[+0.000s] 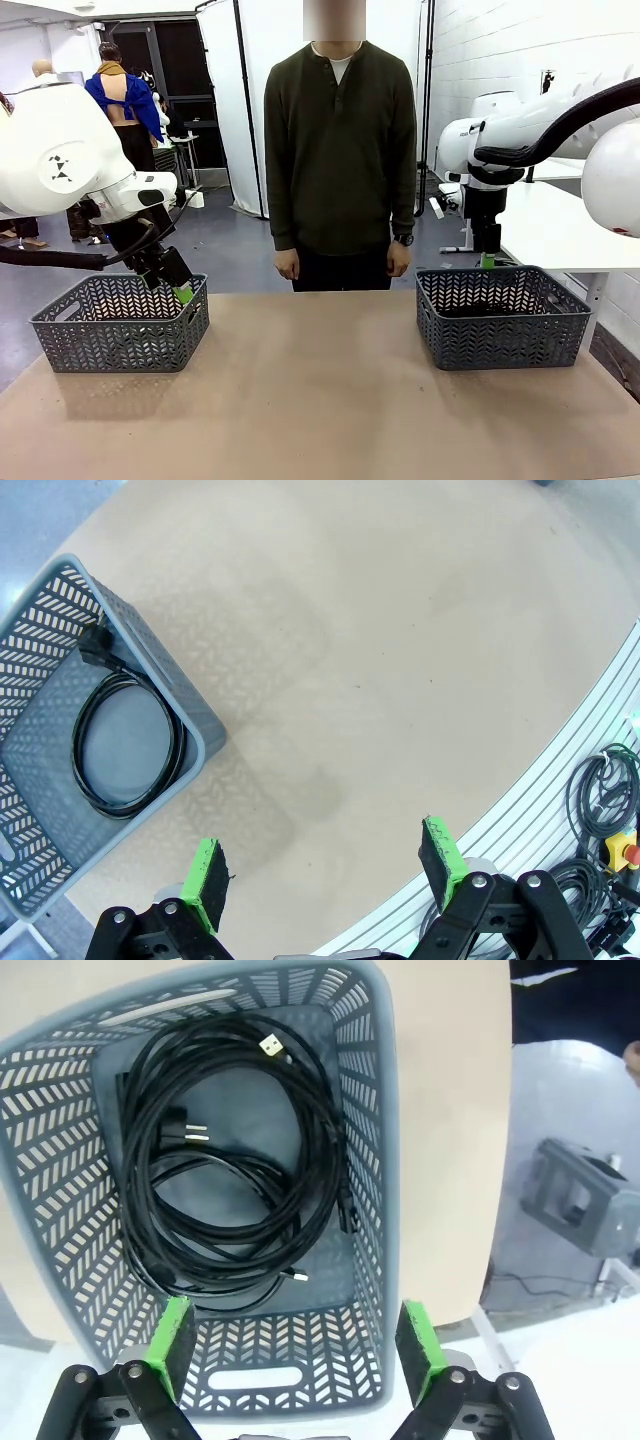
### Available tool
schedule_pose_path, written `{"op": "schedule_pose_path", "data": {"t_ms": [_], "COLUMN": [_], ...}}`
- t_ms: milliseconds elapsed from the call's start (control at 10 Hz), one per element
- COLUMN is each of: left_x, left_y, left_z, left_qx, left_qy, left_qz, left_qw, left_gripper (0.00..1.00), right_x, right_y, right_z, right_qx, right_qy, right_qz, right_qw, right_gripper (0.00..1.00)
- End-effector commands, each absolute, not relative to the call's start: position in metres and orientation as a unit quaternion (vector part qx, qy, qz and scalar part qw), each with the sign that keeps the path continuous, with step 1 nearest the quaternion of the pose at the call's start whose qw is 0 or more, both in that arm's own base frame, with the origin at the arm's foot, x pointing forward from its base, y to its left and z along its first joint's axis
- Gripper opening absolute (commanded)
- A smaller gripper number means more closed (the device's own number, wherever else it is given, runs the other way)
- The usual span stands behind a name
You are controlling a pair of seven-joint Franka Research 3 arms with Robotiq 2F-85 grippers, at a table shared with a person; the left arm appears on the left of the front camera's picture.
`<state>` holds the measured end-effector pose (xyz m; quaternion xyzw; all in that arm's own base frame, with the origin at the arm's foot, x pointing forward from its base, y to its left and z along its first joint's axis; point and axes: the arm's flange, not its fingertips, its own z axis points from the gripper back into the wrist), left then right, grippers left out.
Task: Organize the cables according to human instructions.
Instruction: Pick up a bundle of cables and place it in the basket indicated by the human.
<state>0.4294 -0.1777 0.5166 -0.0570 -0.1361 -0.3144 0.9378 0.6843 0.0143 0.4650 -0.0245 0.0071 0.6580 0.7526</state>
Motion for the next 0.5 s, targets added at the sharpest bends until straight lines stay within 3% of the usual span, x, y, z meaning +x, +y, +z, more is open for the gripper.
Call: {"op": "schedule_pose_path", "data": {"t_ms": [0, 400], "left_x": [0.4299, 0.4299], "left_y": [-0.1774, -0.1774], "left_z": [0.5166, 0.5166], "left_qx": [-0.057, -0.057], "left_qy": [-0.143, -0.143], "left_qz": [-0.313, -0.313], "left_qw": [0.937, 0.937], "left_gripper": [1.0, 1.0], "right_x": [0.6836, 0.6836], "right_y": [0.0148, 0.0148], "right_z": [0.4645, 0.4645], "right_qx": [-0.022, -0.022], "right_qy": [0.009, 0.009], "right_qz": [0.659, 0.659], "right_qw": [0.752, 0.752], "right_gripper": [1.0, 1.0]}}
